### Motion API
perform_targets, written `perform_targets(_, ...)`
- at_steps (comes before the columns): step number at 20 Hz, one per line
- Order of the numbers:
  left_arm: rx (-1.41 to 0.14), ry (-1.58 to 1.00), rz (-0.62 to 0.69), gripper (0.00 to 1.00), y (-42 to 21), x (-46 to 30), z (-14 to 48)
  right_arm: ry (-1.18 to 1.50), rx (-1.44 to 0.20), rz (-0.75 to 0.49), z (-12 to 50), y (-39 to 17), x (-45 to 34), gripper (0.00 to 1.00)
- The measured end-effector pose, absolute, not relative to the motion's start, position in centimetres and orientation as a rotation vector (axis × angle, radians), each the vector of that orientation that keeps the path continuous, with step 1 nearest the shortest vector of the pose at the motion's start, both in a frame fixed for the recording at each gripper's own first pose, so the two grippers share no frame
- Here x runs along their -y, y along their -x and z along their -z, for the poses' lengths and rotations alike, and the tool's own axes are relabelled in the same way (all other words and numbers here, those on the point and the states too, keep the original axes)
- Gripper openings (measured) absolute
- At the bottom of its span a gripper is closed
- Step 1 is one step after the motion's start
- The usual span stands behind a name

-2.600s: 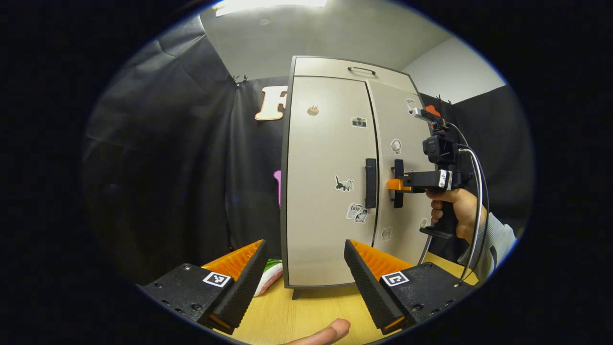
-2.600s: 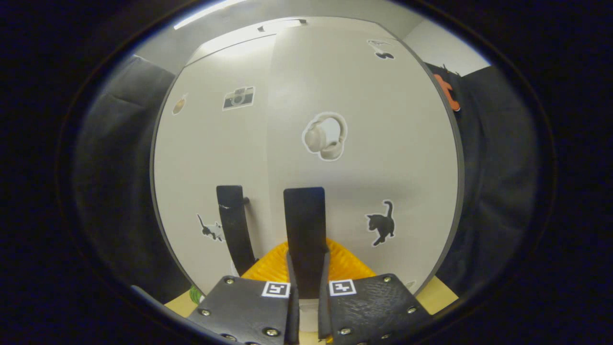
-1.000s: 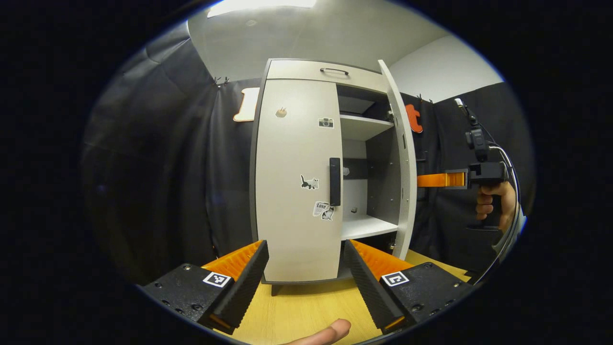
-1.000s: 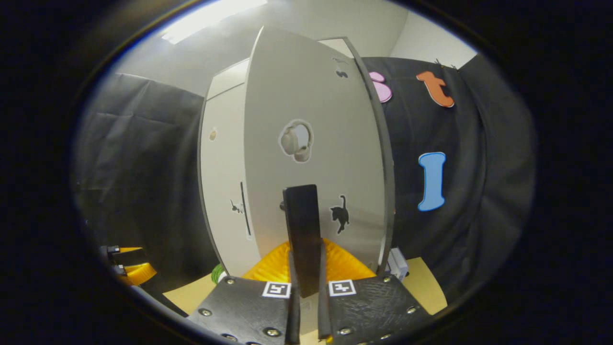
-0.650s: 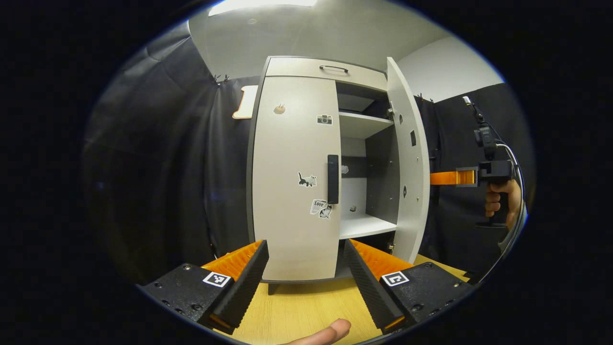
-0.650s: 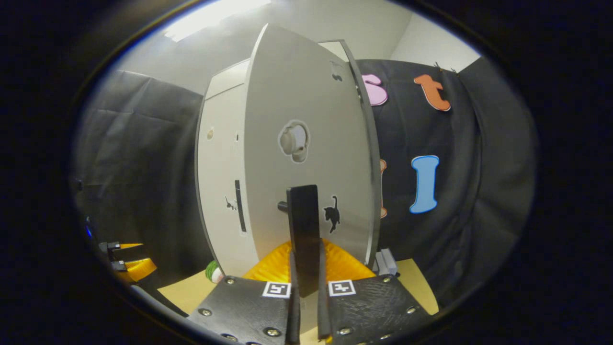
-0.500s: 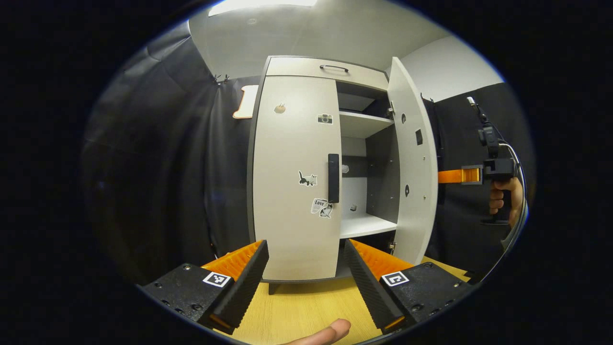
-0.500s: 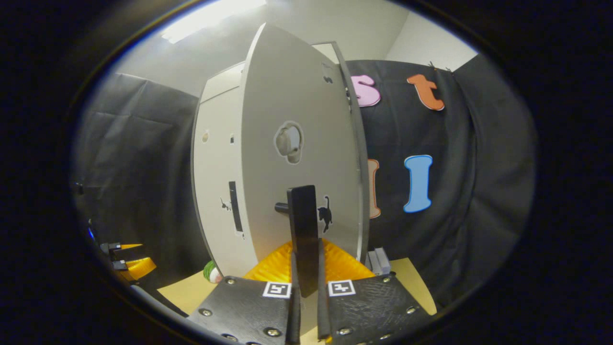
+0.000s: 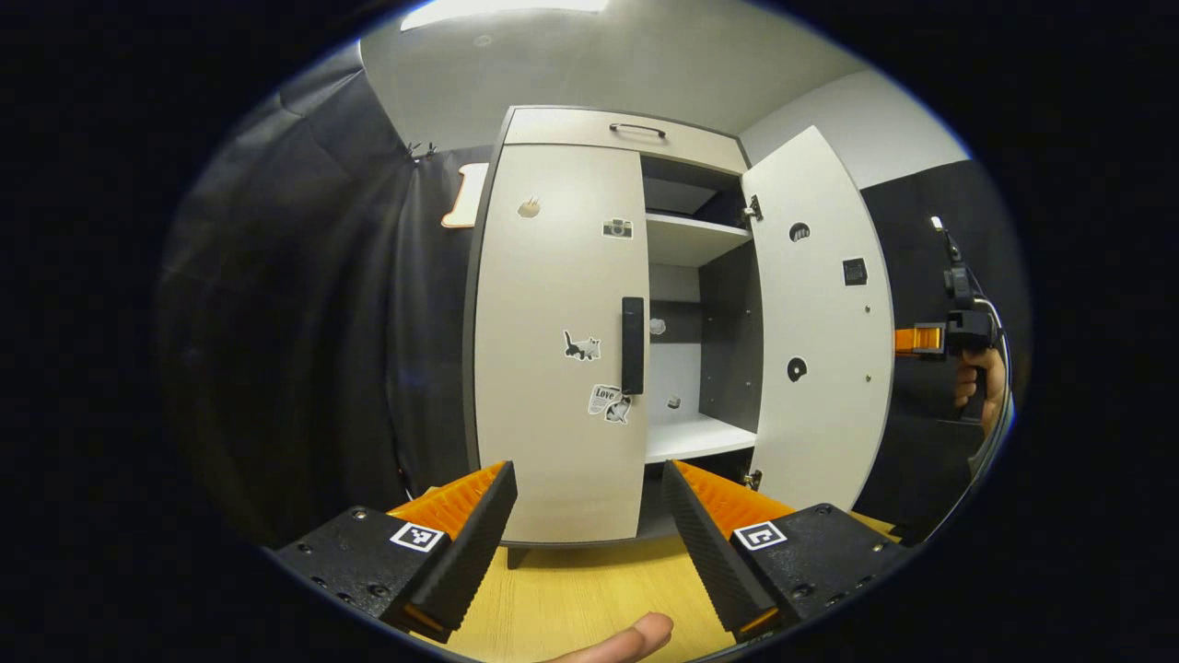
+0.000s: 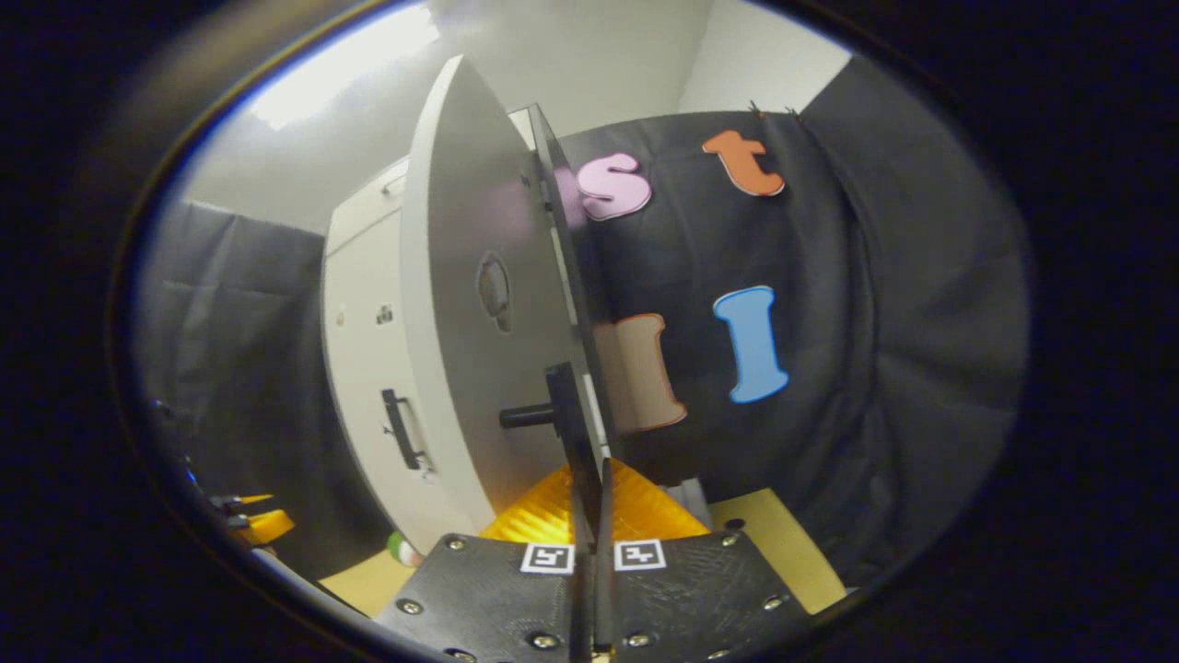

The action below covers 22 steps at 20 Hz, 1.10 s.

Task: Open the right door of the double-door shoe cabinet with the right hand, and open the left door with the left hand.

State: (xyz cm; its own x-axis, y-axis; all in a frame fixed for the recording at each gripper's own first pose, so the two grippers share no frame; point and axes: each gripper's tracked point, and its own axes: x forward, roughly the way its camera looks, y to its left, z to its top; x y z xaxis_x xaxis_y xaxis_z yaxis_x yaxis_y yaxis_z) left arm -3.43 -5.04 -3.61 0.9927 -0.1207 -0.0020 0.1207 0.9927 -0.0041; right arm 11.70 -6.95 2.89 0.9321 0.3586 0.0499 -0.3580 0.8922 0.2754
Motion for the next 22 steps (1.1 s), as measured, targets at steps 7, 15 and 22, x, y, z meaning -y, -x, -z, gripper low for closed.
perform_targets(7,0.004,-0.021,0.089,0.98,-1.4,6.8,1.4,-0.250,0.056,-0.337,-2.3,-9.9,7.5,0.09)
perform_targets(15,-0.004,0.039,0.112,0.98,-11.2,10.3,-0.2,-0.187,0.095,-0.214,0.5,-5.2,12.3,0.74)
perform_targets(22,-0.011,0.019,0.057,0.98,-17.8,10.9,-0.7,-0.107,0.065,-0.150,4.5,0.1,12.4,1.00)
